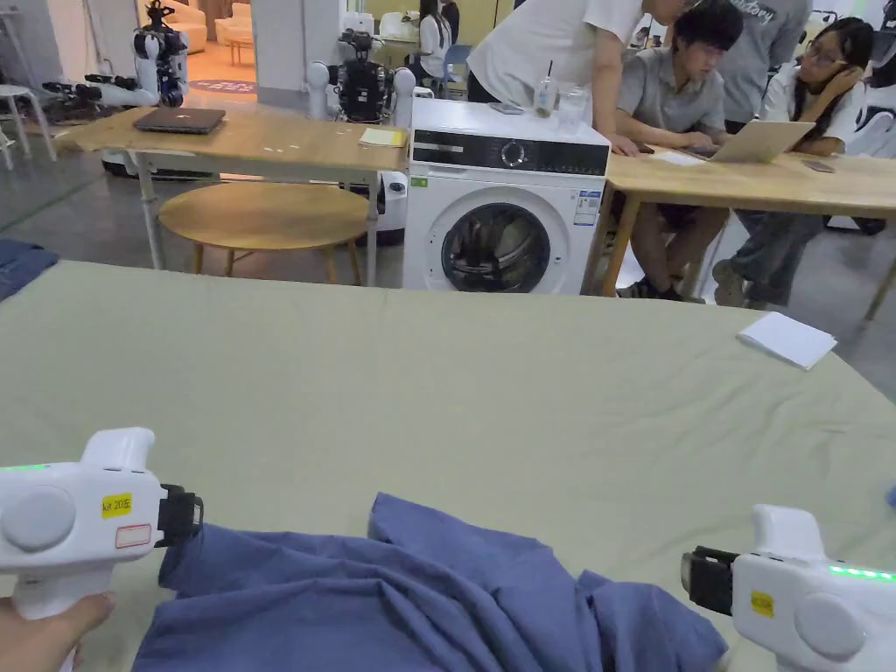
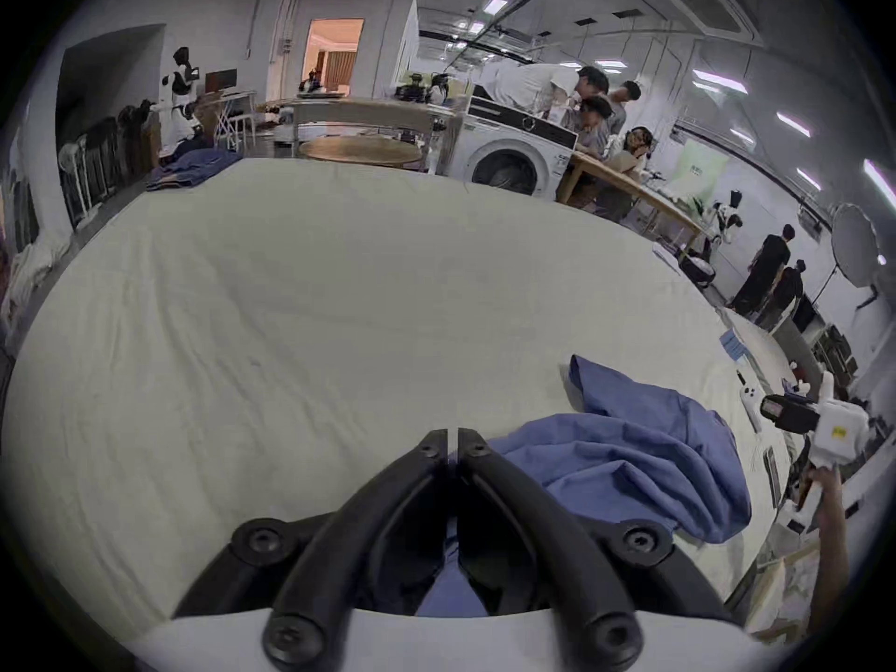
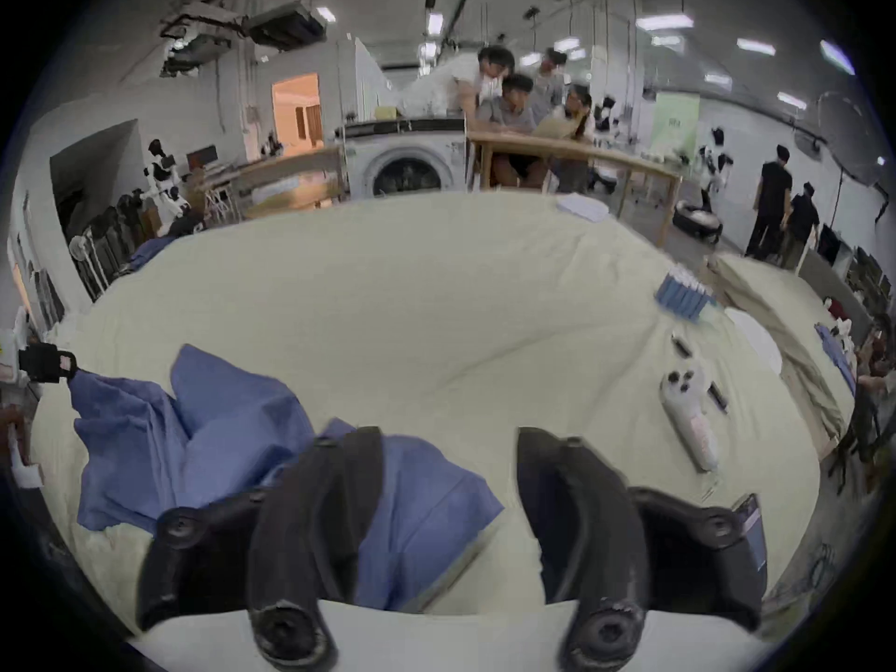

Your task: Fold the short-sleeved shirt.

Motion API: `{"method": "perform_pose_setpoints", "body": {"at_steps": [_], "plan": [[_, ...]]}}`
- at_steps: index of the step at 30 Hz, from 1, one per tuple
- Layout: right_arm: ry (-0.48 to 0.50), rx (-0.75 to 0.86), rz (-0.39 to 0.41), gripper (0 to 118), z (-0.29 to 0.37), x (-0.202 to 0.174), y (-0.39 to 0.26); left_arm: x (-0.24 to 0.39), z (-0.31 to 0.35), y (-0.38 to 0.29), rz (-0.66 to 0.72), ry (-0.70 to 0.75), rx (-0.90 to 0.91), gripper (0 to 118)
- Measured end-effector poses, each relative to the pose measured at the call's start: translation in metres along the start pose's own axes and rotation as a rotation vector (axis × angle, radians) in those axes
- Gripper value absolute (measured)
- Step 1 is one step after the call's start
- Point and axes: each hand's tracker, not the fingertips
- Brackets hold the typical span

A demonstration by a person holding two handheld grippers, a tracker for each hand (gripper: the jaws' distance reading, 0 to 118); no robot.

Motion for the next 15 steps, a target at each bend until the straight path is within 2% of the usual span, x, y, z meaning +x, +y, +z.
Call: {"method": "perform_pose_setpoints", "body": {"at_steps": [5,6,9,11,13,15], "plan": [[-0.027,-0.191,0.015,62,-0.059,0.001,-0.001,0.003,-0.002,-0.006,-0.006,0.005,-0.009,0],[0.006,-0.262,0.009,62,-0.072,0.001,-0.004,0.004,-0.002,-0.007,-0.004,0.004,-0.011,0],[0.027,-0.349,-0.017,46,-0.088,-0.007,-0.019,0.004,-0.002,-0.009,0.013,0.006,-0.015,0],[-0.023,-0.256,0.007,5,-0.078,-0.012,-0.019,0.004,-0.002,-0.008,0.017,0.001,-0.016,0],[0.065,-0.263,-0.021,4,-0.071,-0.017,-0.018,0.005,-0.002,-0.009,0.016,0.003,-0.015,0],[0.034,-0.218,0.010,4,-0.058,-0.025,-0.016,0.005,0.000,-0.006,0.009,0.004,-0.013,0]]}}
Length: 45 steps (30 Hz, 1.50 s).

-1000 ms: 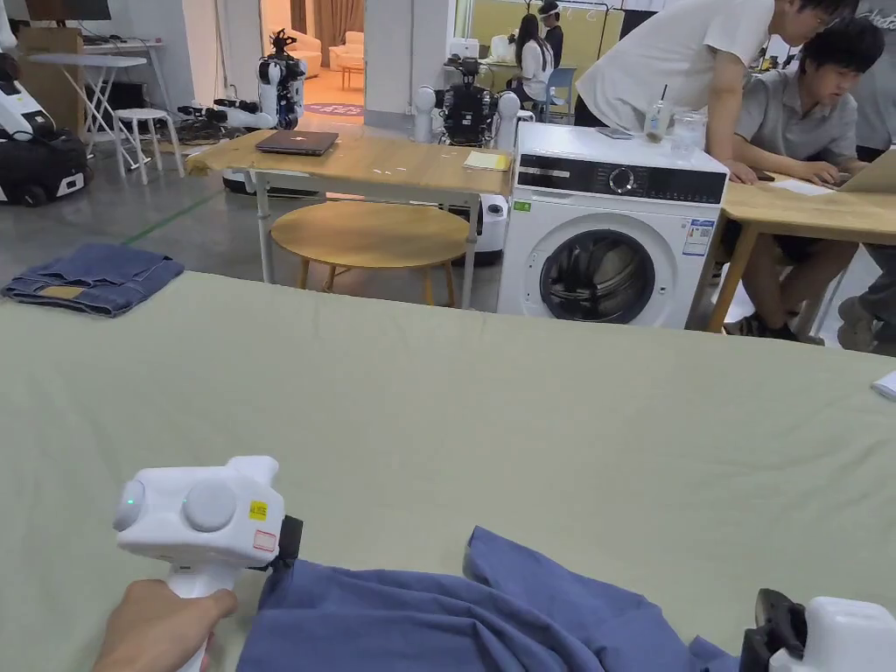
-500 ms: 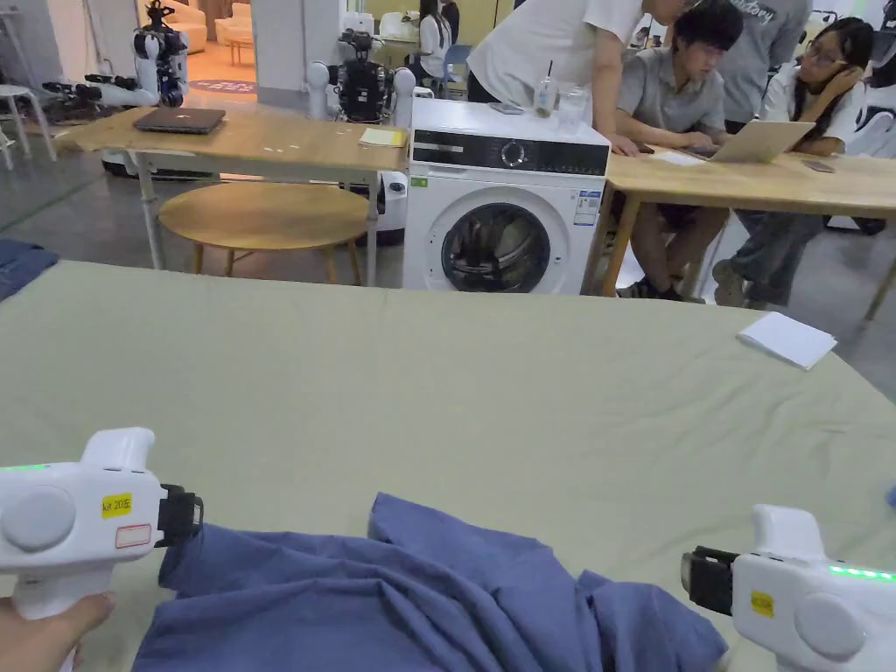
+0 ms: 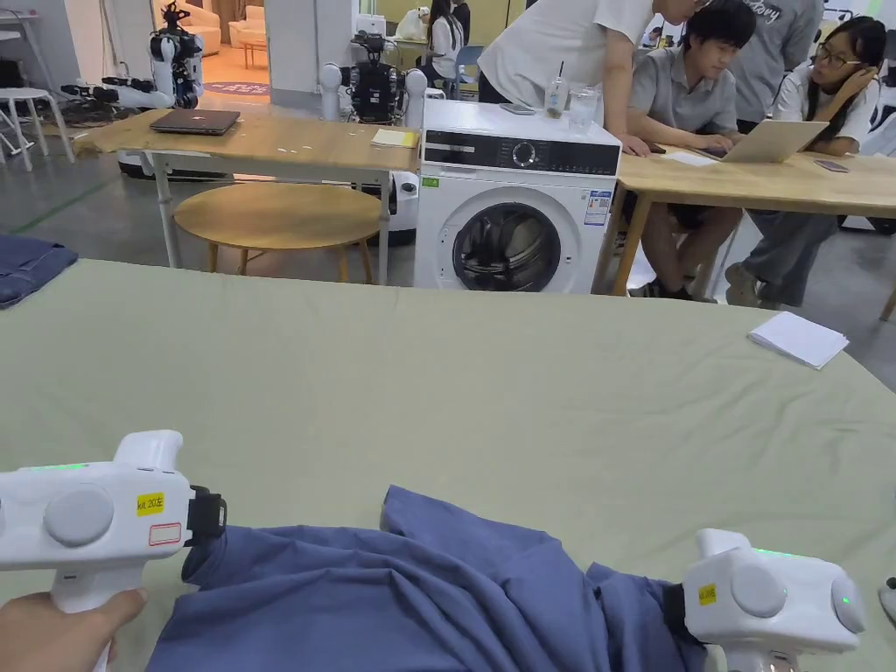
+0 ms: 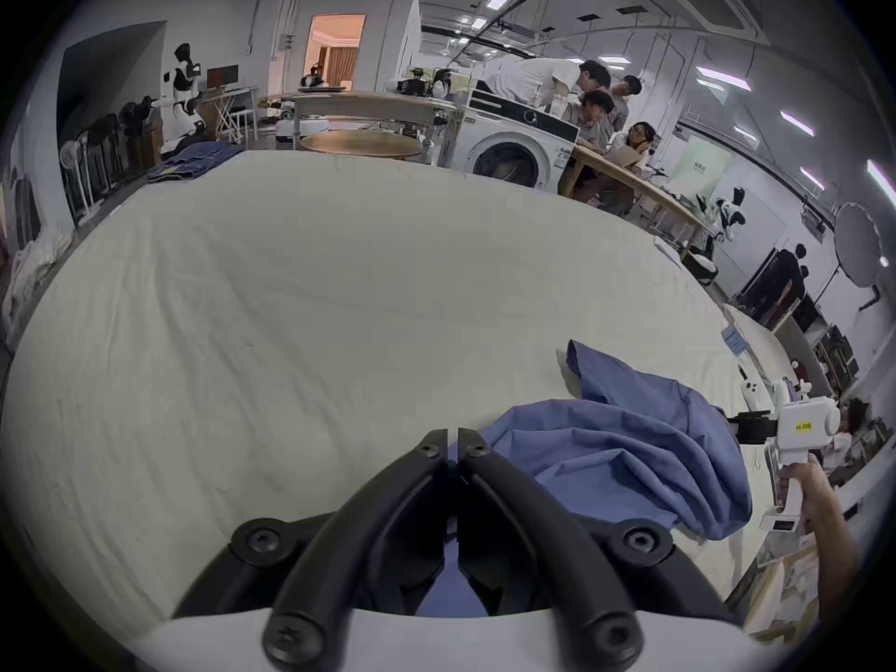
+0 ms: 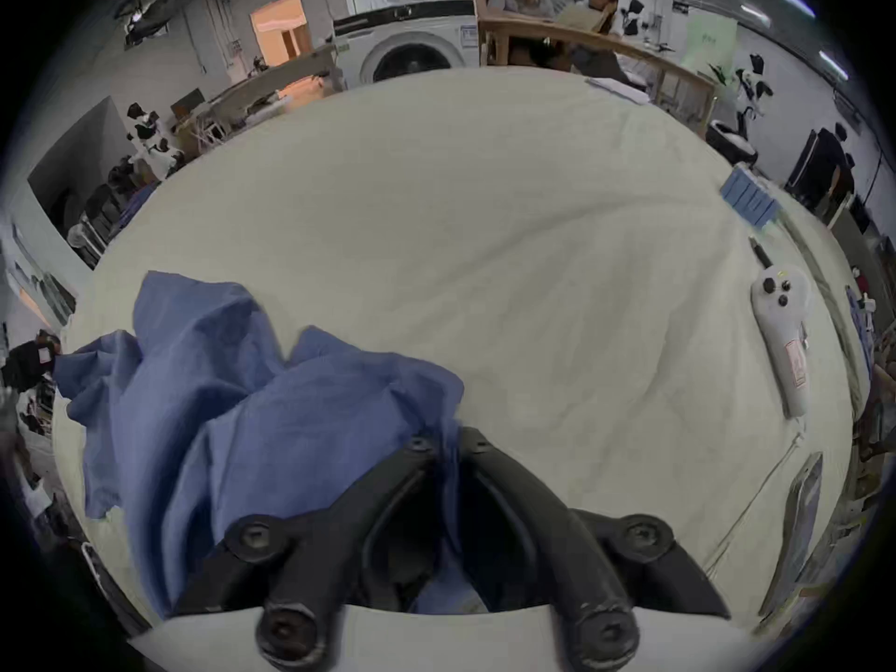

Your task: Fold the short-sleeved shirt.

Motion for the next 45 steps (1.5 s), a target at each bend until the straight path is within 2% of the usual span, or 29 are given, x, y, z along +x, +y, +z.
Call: {"method": "perform_pose_setpoints", "body": {"at_steps": [3,6,9,17,24,28,41,45], "plan": [[-0.054,0.158,0.075,4,0.031,-0.010,0.004,0.001,0.011,0.007,-0.018,0.006,0.027,0],[-0.036,0.292,0.073,4,0.070,-0.014,0.018,-0.001,0.029,0.022,-0.026,-0.001,0.075,0],[-0.059,0.402,0.118,4,0.106,-0.022,0.034,-0.006,0.053,0.042,-0.045,0.005,0.133,0],[-0.072,0.599,0.131,4,0.188,-0.033,0.084,-0.034,0.135,0.104,-0.082,0.089,0.281,0],[-0.091,0.700,0.105,4,0.243,-0.040,0.133,-0.070,0.187,0.156,-0.039,0.160,0.379,0],[-0.103,0.745,0.121,4,0.262,-0.047,0.160,-0.077,0.204,0.178,-0.040,0.206,0.422,0],[-0.115,0.826,0.054,4,0.295,-0.042,0.252,-0.102,0.226,0.247,0.010,0.250,0.489,0],[-0.136,0.838,0.066,4,0.294,-0.046,0.263,-0.100,0.222,0.258,-0.008,0.271,0.496,0]]}}
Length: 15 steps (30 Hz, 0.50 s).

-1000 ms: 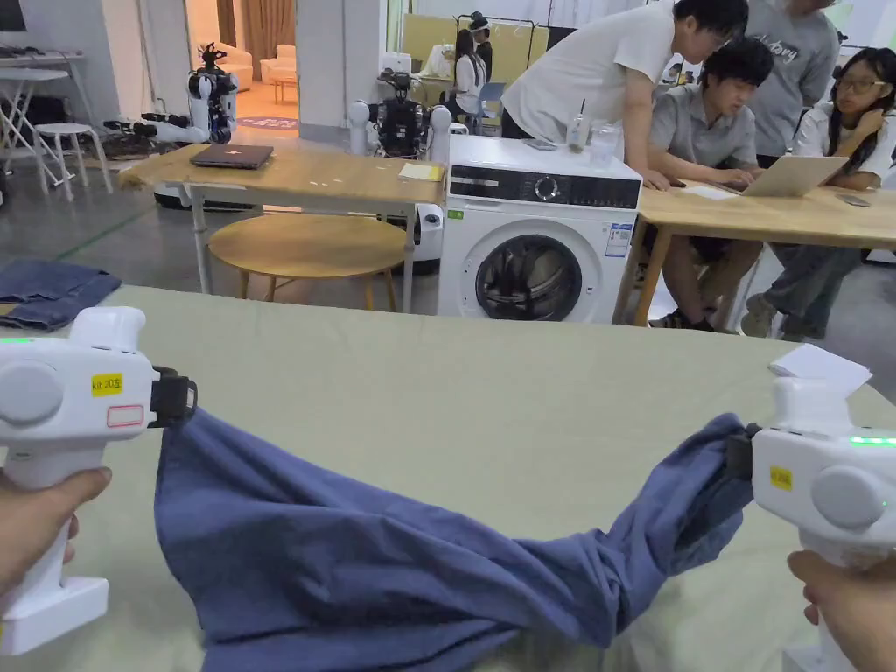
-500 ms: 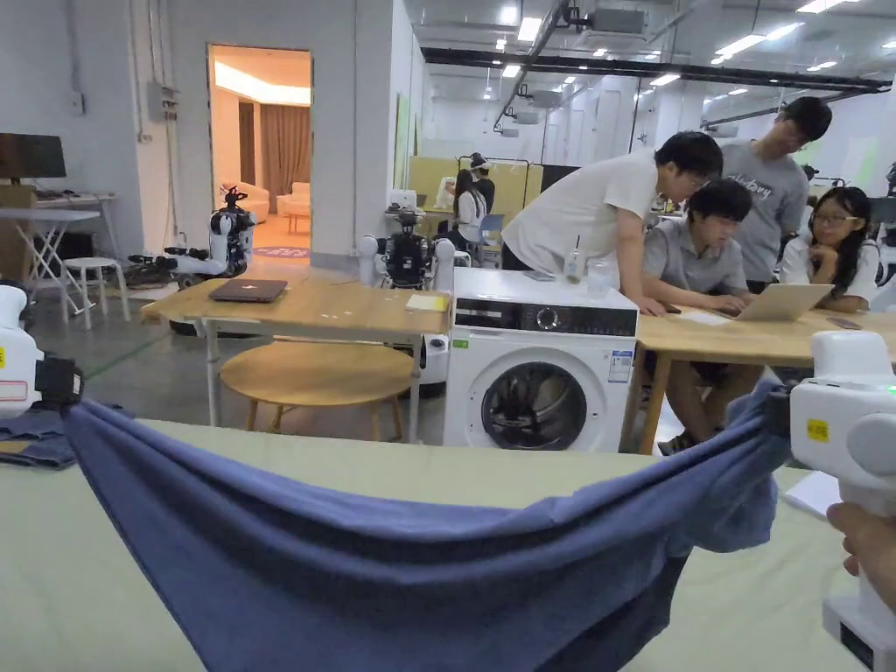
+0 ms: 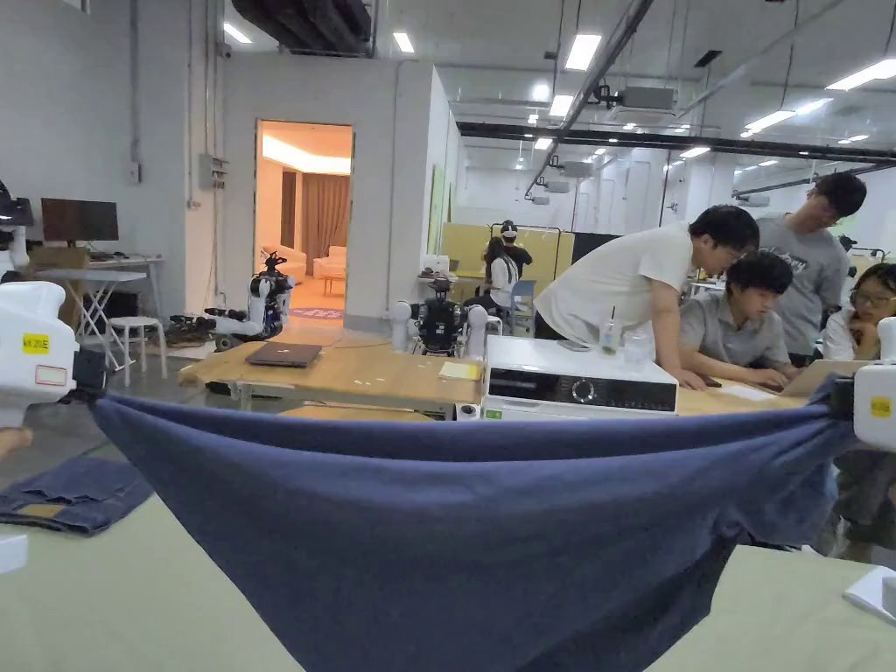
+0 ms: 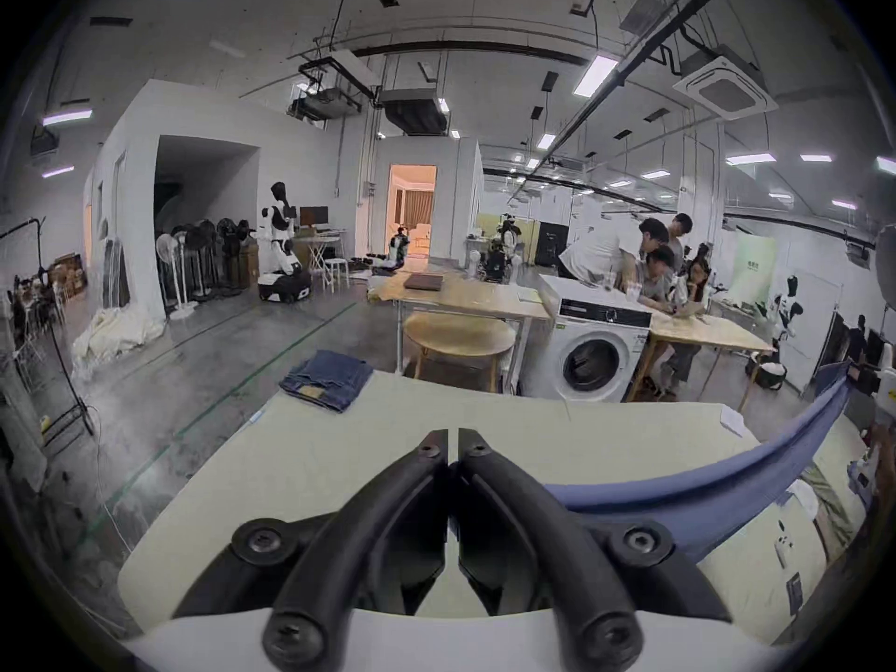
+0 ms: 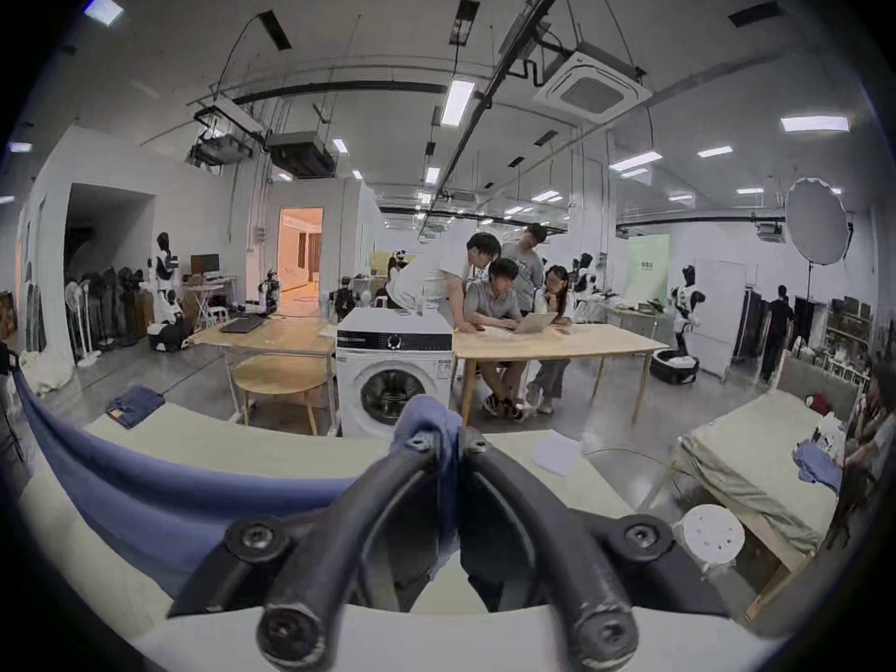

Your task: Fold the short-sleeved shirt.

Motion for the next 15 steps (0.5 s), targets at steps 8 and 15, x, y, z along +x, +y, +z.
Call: {"method": "perform_pose_setpoints", "body": {"at_steps": [8,15], "plan": [[-0.003,-0.046,0.032,4,-0.002,-0.010,-0.047,0.005,-0.010,-0.046,-0.031,0.022,-0.041,0],[-0.016,-0.159,0.074,4,0.016,-0.002,-0.134,-0.003,-0.003,-0.133,-0.022,0.013,-0.141,0]]}}
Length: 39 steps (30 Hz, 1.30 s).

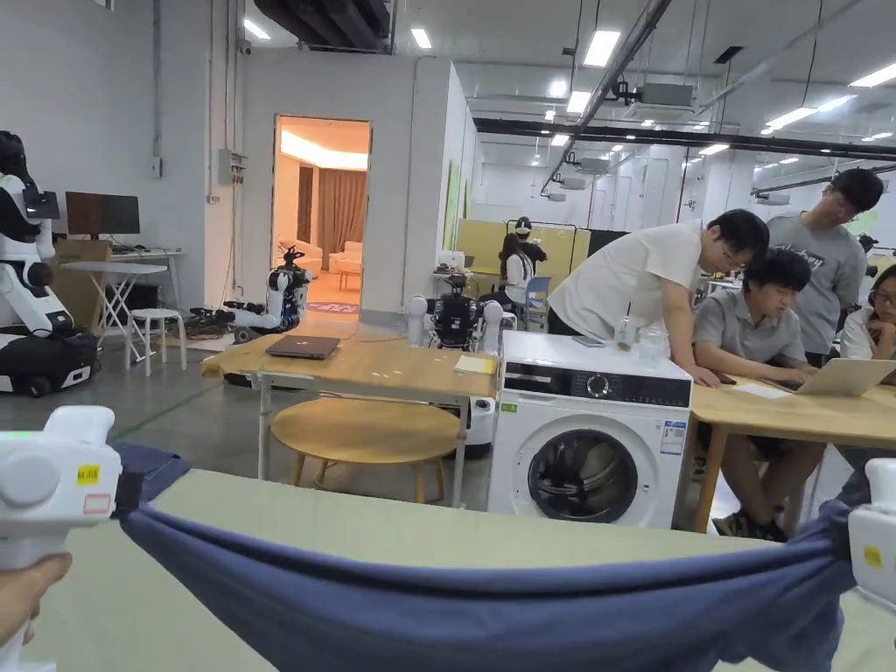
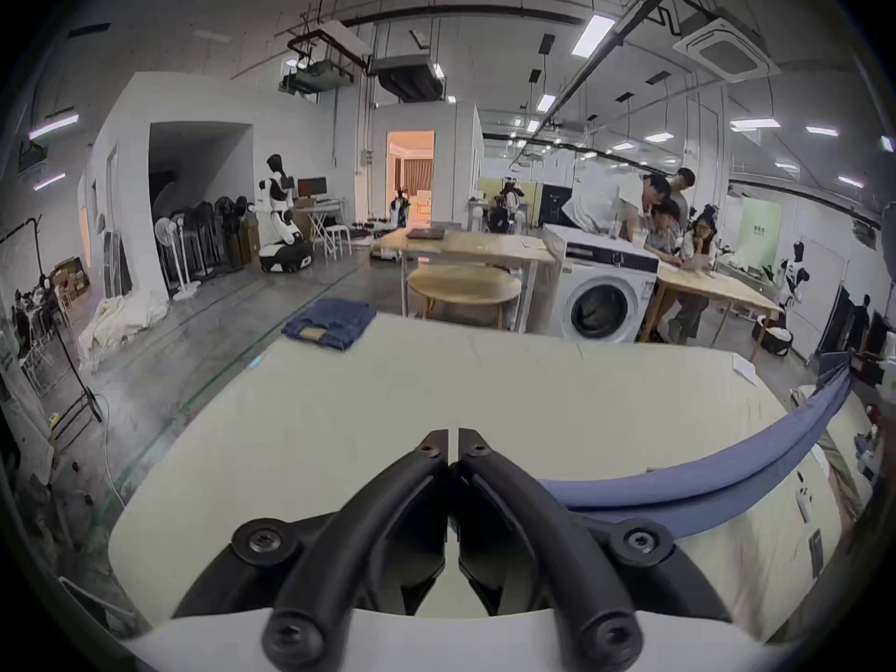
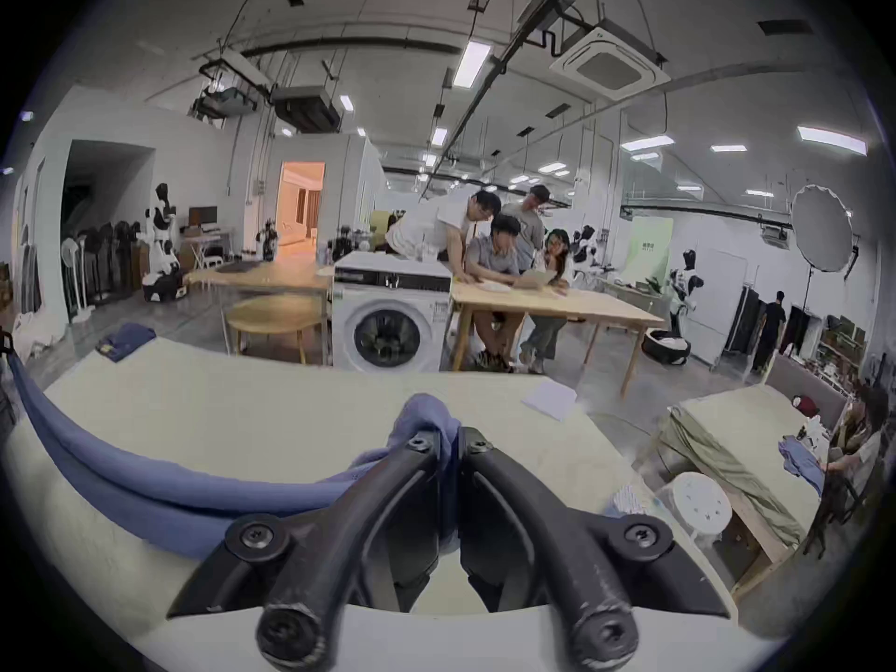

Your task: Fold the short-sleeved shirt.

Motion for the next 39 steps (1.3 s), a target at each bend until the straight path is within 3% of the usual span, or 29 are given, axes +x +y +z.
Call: {"method": "perform_pose_setpoints", "body": {"at_steps": [5,14,20,24,26,27,28,29,30,31,39], "plan": [[0.003,-0.098,-0.004,4,0.022,0.008,-0.075,-0.006,0.016,-0.070,0.014,-0.024,-0.061,0],[0.039,-0.225,0.073,4,0.068,0.018,-0.183,-0.012,0.059,-0.184,0.005,-0.044,-0.127,0],[0.033,-0.258,0.008,4,0.057,0.036,-0.230,-0.022,0.063,-0.238,0.027,-0.019,-0.202,0],[0.043,-0.237,0.030,5,0.066,0.025,-0.243,-0.031,0.061,-0.259,0.059,-0.007,-0.240,0],[0.051,-0.216,0.032,8,0.068,0.021,-0.244,-0.031,0.062,-0.261,0.043,-0.004,-0.254,3],[0.053,-0.200,0.030,15,0.070,0.018,-0.242,-0.028,0.065,-0.261,0.024,0.012,-0.248,10],[0.049,-0.171,0.028,35,0.073,0.015,-0.240,-0.026,0.067,-0.260,-0.009,0.025,-0.229,24],[0.049,-0.140,0.031,50,0.076,0.011,-0.238,-0.023,0.070,-0.256,-0.030,0.047,-0.211,27],[0.044,-0.123,0.032,54,0.093,0.002,-0.235,-0.022,0.073,-0.254,-0.036,0.047,-0.199,29],[0.051,-0.086,0.017,54,0.100,-0.003,-0.232,-0.019,0.078,-0.250,-0.036,0.038,-0.177,34],[0.100,0.084,-0.026,56,0.135,-0.063,-0.200,0.035,0.080,-0.231,-0.081,-0.034,-0.001,34]]}}
